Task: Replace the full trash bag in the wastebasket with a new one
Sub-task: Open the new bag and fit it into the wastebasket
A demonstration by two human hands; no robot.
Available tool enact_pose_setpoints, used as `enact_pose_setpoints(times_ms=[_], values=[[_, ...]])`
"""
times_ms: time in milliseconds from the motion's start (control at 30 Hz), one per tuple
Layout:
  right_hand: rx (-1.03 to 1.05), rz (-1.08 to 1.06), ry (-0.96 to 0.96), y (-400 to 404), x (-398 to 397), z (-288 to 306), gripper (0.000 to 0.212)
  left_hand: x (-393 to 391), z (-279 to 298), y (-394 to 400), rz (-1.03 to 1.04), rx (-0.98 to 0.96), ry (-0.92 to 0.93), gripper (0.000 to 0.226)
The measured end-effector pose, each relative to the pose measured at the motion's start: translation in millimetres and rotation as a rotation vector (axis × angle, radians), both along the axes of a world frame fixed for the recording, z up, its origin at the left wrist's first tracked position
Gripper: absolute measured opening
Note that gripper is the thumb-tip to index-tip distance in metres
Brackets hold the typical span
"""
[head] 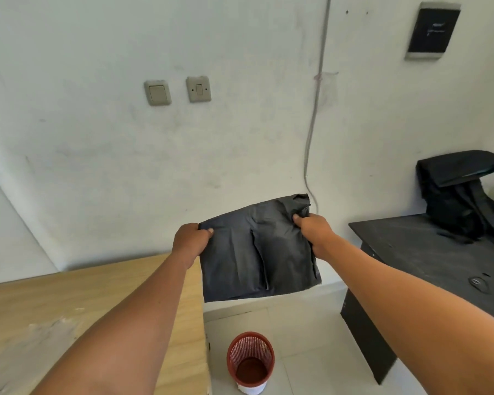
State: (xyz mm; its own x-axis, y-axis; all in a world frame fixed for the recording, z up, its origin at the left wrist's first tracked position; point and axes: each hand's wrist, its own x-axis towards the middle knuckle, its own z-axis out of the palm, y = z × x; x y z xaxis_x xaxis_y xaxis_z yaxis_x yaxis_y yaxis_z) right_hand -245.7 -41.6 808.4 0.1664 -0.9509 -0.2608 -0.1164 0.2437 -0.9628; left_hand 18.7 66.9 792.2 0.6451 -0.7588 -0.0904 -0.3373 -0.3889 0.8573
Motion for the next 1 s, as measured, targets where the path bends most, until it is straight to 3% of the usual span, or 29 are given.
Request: enact_pose_setpoints(times_ms=[100,167,233,267,367,433,500,667,800,1000], values=[[0.023,0.047,-0.052,-5,0,1,0.022,-9,-13,-3,0.088,0.038,-0.064,0.022],[0.031,0.071,-0.078,-7,4,1,0.024,-23,-18,-3,0.181,0.047,-0.041,0.06],[0.048,0.102,-0.107,-7,9,0,0.026,-38,-23,-4,0.244,0.023,0.005,0.08],[0.061,0.12,-0.123,-7,13,-2,0.028,-46,-24,-5,0.223,0.011,0.121,0.085],[0.085,0.157,-0.13,-6,20,-7,0.032,-65,-29,-5,0.004,0.057,0.745,0.092],[0.093,0.162,-0.118,-6,24,-12,0.036,-72,-37,-4,-0.16,0.106,0.851,0.076],[0.105,0.17,-0.114,-6,26,-15,0.037,-79,-50,-7,-0.222,0.132,0.757,0.055],[0.16,0.209,-0.143,-3,23,-22,0.033,-93,-76,-12,-0.286,0.161,0.662,0.044],[0.124,0.205,-0.093,-11,22,-30,0.035,-94,-88,-22,-0.133,0.136,0.409,0.02],[-0.033,0.219,0.109,-15,13,-29,0.017,-82,-104,-16,-0.181,0.244,-0.024,0.022]])
